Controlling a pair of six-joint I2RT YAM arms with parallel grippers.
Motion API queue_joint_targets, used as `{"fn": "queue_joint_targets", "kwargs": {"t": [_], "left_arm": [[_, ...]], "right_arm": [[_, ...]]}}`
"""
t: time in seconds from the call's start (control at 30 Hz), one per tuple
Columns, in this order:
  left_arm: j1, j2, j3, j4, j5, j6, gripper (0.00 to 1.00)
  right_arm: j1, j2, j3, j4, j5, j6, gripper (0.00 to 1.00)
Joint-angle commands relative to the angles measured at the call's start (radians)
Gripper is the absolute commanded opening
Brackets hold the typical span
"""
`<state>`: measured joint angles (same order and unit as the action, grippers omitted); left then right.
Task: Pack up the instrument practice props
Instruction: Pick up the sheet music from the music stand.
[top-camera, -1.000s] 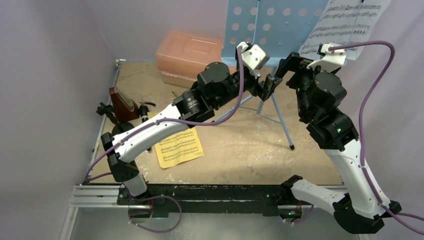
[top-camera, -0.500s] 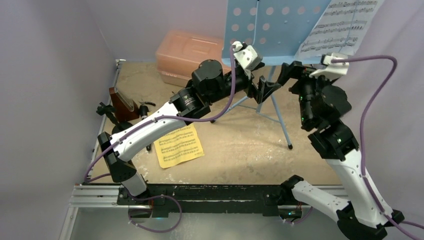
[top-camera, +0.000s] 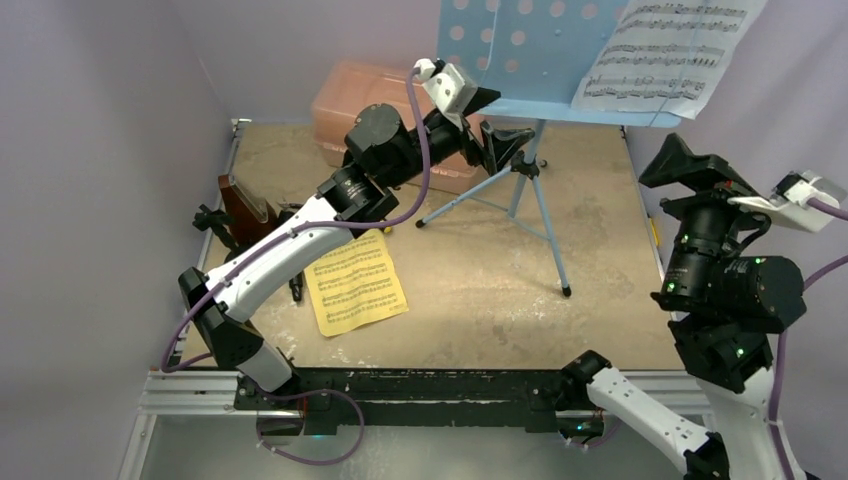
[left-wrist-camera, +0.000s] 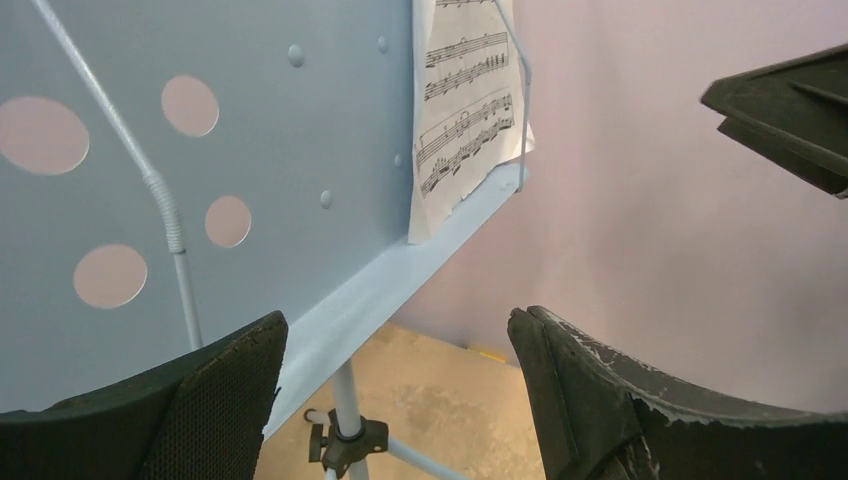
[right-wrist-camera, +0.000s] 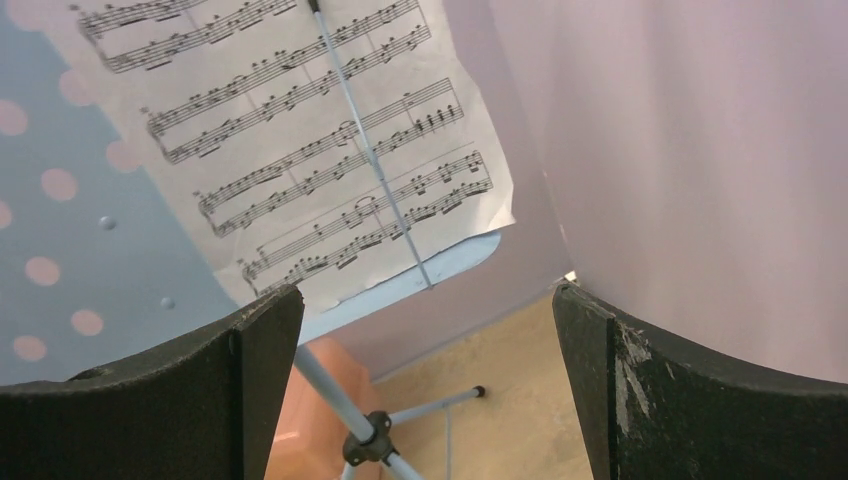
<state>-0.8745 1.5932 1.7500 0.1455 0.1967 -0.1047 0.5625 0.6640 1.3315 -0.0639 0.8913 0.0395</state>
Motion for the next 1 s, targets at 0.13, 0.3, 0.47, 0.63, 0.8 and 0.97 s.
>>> {"fn": "queue_joint_targets", "kwargs": {"t": [0.13, 0.3, 0.47, 0.63, 0.8, 0.97], "left_arm": [[-0.024, 0.045, 0.105, 0.103, 0.029, 0.021, 0.82], [-0.051, 0.075, 0.131, 0.147, 0.019, 0.053, 0.81], [-0.081, 0.145, 0.204, 0.151, 0.008, 0.095, 0.80], [-0.092, 0.224, 0.292, 0.143, -0.026, 0.100, 0.80], [-0.092, 0.275, 0.328, 0.182, -0.069, 0.120, 0.80], [-0.092, 0.329, 0.369, 0.214, -0.098, 0.121, 0.78]], "right_arm": [[0.001, 0.201, 0.078, 0.119, 0.079, -0.137, 0.96], [-0.008, 0.283, 0.131, 0.161, 0.036, -0.182, 0.93], [-0.128, 0.351, 0.186, 0.117, -0.067, -0.137, 0.89], [-0.230, 0.352, 0.185, 0.088, -0.181, -0.079, 0.88], [-0.259, 0.347, 0.182, 0.097, -0.193, -0.082, 0.88], [-0.310, 0.382, 0.215, 0.085, -0.244, -0.064, 0.84]]}}
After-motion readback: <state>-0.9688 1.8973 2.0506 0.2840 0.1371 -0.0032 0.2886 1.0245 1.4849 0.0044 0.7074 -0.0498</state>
